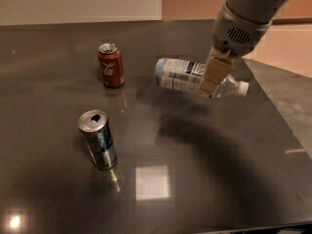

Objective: Pick blue plastic bottle

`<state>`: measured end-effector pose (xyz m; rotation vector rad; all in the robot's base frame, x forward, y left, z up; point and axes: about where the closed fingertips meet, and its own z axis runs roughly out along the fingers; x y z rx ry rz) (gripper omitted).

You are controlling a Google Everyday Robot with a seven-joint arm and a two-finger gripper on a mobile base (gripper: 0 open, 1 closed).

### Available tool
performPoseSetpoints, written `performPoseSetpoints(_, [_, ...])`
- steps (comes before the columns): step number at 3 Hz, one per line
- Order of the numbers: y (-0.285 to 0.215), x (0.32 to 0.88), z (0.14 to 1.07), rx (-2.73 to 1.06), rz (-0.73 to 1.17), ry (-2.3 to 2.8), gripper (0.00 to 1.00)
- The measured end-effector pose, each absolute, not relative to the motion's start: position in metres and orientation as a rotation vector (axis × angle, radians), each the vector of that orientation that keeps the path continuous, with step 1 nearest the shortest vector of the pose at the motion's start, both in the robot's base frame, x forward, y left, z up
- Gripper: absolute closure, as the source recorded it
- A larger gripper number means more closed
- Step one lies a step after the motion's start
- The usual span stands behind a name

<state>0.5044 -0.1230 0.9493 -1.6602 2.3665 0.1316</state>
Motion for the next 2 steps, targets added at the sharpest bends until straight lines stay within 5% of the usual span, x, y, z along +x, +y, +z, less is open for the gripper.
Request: performPoseSetpoints(2, [-0.1161,0.4927,0.9781,-1.732,0.148,2.287,1.0])
